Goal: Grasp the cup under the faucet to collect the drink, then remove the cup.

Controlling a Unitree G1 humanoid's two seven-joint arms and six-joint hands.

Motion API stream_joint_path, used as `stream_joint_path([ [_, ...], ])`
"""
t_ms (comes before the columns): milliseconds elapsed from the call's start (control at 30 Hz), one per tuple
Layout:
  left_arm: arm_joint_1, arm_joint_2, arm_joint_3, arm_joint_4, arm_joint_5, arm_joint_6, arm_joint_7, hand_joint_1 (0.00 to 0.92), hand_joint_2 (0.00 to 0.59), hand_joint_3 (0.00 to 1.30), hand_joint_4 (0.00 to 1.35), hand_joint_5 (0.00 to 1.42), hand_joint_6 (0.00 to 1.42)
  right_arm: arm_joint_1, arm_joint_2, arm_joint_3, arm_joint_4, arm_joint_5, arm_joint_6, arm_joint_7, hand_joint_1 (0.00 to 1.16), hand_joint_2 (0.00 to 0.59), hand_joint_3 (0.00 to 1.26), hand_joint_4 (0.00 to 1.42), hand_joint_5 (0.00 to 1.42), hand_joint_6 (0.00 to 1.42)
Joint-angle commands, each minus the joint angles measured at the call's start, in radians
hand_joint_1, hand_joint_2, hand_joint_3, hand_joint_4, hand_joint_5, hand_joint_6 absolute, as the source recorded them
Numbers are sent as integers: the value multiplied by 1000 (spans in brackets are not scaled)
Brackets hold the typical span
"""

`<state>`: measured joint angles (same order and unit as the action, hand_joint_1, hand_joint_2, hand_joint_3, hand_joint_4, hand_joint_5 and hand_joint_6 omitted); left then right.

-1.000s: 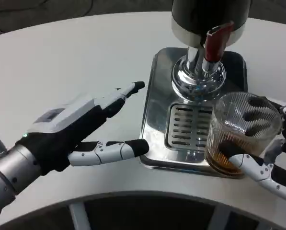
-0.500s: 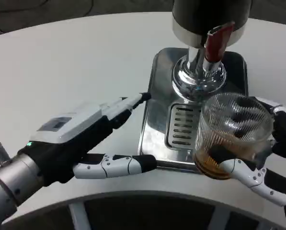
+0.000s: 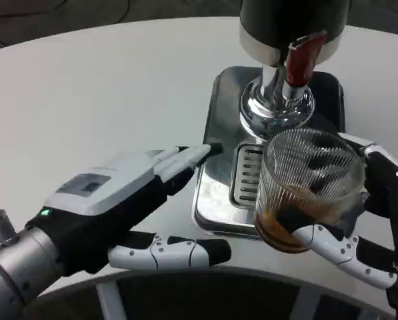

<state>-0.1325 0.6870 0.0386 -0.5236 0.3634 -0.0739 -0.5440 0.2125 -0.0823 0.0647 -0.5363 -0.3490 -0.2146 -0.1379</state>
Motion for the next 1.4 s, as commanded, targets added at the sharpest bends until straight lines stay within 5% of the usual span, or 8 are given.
stream_joint_path([
  [33, 55, 22, 15, -63, 24, 39, -25, 0, 118, 0, 0, 0, 13, 25, -5, 6, -55, 8, -40, 17, 732, 234, 825, 971, 1163, 1138],
  [633, 223, -11, 106, -199, 38, 79, -7, 0, 118, 0, 0, 0, 12, 76, -39, 1, -97, 36, -59, 89, 734, 235, 825, 972, 1164, 1138],
  [1400, 243, -11, 102, -226, 34, 59, -10, 0, 107, 0, 0, 0, 0, 110, -65, -33, -125, 49, -85, 116, 744, 239, 825, 977, 1178, 1160],
])
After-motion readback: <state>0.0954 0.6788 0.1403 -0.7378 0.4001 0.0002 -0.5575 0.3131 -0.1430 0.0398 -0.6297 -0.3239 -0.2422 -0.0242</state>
